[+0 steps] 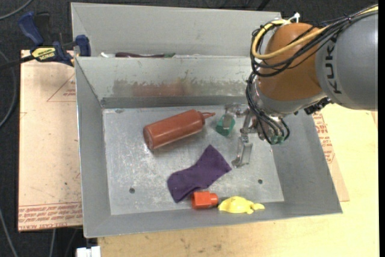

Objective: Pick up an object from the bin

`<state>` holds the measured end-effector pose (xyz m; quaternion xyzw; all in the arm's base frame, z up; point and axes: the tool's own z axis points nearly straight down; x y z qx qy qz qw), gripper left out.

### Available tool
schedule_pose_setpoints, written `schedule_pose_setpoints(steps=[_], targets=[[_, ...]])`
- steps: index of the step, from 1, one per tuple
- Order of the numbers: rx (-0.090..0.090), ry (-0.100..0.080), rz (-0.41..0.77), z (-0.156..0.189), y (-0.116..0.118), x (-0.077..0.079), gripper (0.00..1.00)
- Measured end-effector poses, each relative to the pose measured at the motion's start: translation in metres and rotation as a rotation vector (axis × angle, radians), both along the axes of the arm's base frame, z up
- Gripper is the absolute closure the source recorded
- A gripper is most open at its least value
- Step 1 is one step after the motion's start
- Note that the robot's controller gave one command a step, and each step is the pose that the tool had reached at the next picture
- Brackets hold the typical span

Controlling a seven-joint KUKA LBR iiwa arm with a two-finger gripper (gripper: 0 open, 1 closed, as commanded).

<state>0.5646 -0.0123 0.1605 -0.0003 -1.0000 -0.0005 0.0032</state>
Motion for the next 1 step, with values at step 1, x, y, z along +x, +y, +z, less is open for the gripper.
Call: schedule_pose_setpoints(steps=[1], targets=[[0.000, -0.007, 0.000, 0.0043, 0.0000, 0.0017, 0.00]])
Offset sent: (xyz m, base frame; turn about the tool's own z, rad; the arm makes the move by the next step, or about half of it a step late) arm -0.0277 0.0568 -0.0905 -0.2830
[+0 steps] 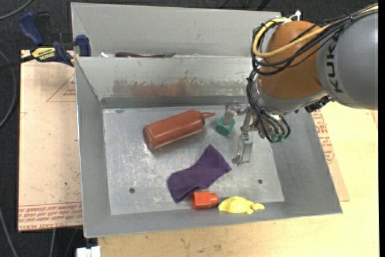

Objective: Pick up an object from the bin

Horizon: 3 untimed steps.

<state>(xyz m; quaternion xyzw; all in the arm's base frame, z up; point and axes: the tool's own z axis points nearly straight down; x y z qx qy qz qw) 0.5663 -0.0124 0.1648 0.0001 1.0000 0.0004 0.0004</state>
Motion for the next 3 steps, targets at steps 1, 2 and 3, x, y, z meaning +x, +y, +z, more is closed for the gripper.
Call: schedule_pose_setpoints(steps=[1, 2, 3], targets=[[-0.001, -0.006, 0.097, -0.030, 0.018, -0.008, 0.00], [0.001, 0.002, 0.346, -0.051, 0.056, -0.020, 0.00], [0.000, -0.005, 0.320, -0.040, 0.052, -0.024, 0.00]])
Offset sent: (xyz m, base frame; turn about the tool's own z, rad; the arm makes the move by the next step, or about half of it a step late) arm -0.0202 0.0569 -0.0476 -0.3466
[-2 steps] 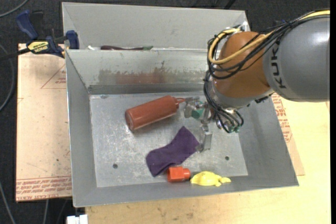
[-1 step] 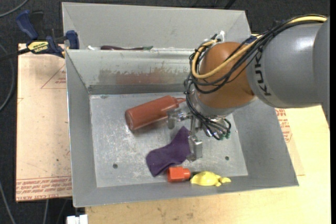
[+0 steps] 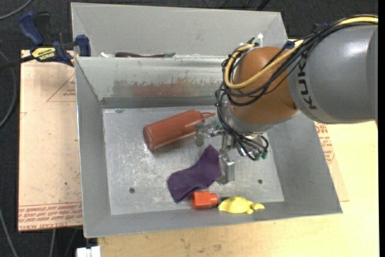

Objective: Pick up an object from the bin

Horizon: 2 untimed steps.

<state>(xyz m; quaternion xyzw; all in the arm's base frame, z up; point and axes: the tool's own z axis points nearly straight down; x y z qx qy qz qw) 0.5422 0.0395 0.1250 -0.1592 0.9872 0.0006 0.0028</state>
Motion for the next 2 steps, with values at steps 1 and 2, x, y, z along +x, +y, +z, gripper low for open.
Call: schedule_pose_setpoints(steps=[1, 2], targets=[[0.001, 0.003, 0.036, -0.051, 0.008, 0.004, 0.00], [0.001, -0.002, 0.028, -0.055, -0.002, -0.007, 1.00]])
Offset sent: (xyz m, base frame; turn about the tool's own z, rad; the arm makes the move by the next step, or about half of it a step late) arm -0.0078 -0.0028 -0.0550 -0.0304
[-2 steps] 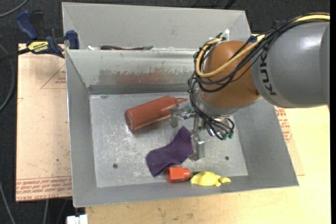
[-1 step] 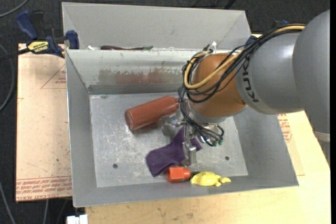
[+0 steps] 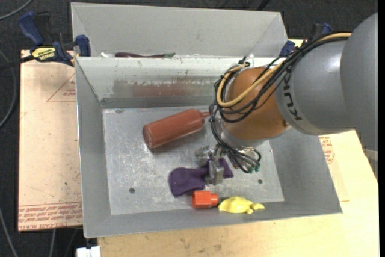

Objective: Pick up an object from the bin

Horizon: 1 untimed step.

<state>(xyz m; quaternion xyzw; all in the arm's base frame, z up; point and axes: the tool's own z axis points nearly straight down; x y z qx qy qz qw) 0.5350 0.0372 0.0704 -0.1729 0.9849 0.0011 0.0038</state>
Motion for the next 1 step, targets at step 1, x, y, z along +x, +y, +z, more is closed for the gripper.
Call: schedule_pose_setpoints(steps=[1], targets=[[0.000, 0.000, 0.000, 0.0000, 0.0000, 0.0000, 1.00]])
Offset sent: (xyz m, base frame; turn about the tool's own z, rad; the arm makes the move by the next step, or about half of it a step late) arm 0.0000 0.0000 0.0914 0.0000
